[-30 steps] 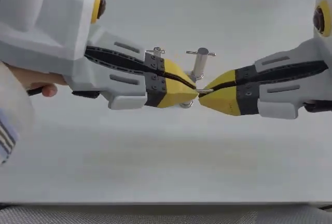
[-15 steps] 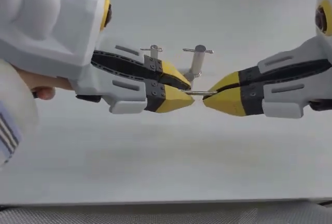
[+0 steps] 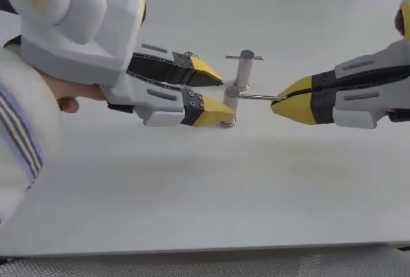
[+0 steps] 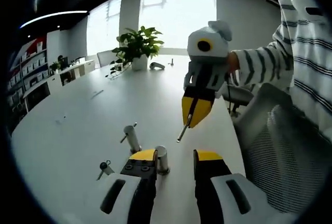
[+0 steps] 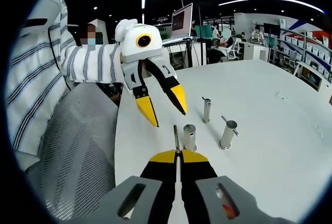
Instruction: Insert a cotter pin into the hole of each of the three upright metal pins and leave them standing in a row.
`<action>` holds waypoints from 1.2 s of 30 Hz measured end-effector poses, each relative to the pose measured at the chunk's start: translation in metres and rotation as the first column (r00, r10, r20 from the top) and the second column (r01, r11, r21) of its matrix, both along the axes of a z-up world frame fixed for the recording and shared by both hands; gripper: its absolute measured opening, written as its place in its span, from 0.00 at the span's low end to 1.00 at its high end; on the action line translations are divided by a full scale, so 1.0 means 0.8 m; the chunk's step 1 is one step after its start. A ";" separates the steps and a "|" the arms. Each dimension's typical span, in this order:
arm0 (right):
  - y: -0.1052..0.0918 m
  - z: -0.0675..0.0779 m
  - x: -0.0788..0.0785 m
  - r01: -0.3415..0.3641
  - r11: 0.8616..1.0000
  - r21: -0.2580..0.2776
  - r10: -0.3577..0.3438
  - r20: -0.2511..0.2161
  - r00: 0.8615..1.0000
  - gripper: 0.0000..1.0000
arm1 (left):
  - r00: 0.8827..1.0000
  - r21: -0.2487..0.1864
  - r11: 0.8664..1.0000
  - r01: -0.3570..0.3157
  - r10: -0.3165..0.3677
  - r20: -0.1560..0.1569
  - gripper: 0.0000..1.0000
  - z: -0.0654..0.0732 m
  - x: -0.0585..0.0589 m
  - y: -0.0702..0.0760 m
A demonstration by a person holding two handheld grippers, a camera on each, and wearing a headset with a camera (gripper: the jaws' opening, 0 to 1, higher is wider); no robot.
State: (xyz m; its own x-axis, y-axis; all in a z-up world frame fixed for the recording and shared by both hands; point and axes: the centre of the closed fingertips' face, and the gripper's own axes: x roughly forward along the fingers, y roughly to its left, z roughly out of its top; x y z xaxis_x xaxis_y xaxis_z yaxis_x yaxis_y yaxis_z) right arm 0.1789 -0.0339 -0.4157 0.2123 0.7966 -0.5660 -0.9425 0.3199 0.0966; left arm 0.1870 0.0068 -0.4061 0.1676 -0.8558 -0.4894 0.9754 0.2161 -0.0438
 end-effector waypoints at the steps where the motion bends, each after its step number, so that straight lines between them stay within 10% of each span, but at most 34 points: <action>1: -0.001 -0.002 0.003 0.004 1.000 -0.003 -0.004 0.001 1.000 0.00 | 1.000 0.009 1.000 -0.002 0.002 0.002 0.25 -0.002 0.002 -0.001; 8: -0.007 -0.019 0.022 0.025 0.999 -0.024 -0.024 0.005 1.000 0.00 | 0.999 0.058 0.998 -0.020 0.019 0.027 0.25 -0.019 0.028 0.000; 36: 0.008 -0.041 0.036 -0.027 0.998 -0.049 0.026 -0.013 1.000 0.00 | 1.000 0.114 0.993 0.012 -0.013 0.005 0.09 -0.029 0.023 -0.016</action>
State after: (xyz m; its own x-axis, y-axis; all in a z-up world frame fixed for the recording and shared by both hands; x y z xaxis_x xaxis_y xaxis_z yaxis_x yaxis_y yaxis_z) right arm 0.2075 -0.0278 -0.4485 0.1844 0.7732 -0.6067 -0.9495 0.2996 0.0933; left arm 0.2052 -0.0060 -0.4293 0.1608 -0.7968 -0.5825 0.9782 0.2074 -0.0137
